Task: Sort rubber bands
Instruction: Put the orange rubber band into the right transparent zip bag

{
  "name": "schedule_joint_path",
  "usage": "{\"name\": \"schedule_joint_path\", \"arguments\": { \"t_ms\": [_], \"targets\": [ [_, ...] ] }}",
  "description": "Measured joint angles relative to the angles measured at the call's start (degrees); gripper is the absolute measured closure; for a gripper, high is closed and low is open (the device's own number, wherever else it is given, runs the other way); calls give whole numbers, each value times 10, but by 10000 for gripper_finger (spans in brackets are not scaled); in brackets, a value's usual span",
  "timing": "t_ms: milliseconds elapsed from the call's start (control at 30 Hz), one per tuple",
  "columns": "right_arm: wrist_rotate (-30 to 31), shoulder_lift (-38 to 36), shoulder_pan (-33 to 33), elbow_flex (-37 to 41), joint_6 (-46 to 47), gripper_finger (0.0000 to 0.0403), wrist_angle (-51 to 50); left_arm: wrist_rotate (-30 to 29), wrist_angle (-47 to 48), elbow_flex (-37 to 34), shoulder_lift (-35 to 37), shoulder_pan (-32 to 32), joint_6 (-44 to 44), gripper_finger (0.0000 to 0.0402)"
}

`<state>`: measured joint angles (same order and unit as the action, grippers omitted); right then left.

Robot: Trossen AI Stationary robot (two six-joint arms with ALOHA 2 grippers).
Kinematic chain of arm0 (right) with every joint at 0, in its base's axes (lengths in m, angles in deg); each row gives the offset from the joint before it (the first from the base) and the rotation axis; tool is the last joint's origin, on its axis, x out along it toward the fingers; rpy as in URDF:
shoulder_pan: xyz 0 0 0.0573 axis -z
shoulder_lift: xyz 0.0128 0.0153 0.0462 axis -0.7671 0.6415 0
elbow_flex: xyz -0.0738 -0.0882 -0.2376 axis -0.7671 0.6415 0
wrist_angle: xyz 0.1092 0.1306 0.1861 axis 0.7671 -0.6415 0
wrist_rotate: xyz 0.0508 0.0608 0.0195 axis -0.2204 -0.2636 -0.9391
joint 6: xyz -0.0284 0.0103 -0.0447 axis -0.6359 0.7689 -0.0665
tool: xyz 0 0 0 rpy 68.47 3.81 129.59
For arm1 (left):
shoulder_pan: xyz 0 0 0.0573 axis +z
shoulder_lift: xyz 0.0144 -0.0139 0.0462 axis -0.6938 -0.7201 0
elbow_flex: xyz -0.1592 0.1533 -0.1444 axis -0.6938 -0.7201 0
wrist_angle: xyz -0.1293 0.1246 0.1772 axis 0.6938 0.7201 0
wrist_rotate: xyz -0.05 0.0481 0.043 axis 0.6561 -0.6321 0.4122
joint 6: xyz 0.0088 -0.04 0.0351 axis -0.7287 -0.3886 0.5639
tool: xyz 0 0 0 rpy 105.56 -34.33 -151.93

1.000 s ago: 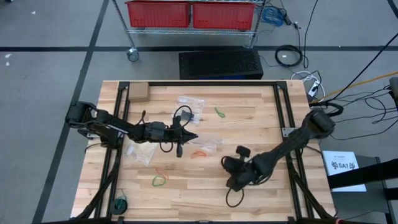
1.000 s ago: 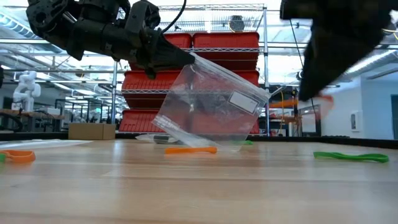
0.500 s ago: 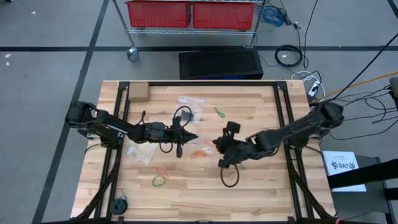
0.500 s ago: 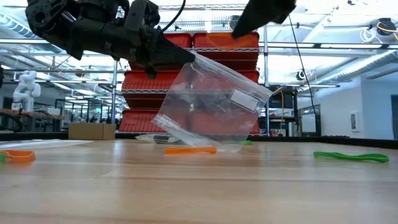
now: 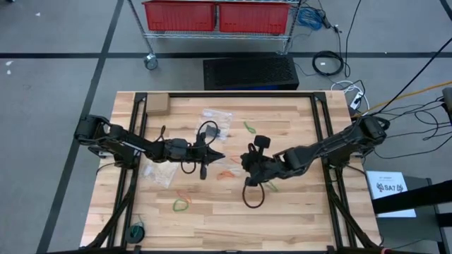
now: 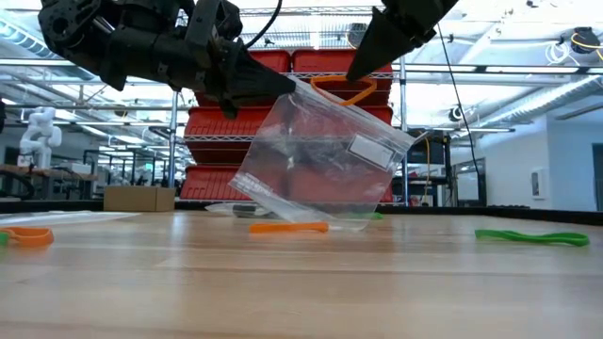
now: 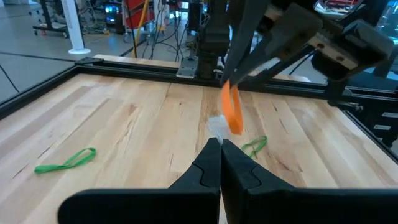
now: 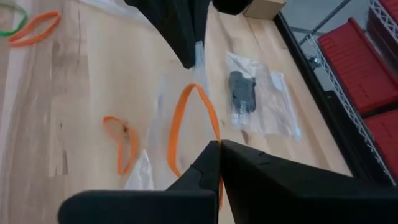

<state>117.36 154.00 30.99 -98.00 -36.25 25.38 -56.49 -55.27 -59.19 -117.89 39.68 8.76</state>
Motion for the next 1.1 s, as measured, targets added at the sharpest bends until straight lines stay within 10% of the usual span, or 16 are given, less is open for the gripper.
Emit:
{"name": "schedule_joint_path", "arguments": {
  "t_ms": [1100],
  "targets": [
    [15,42,-20,-21,53,403,-54,10,-8,0,0,0,1,402]
  ]
}}
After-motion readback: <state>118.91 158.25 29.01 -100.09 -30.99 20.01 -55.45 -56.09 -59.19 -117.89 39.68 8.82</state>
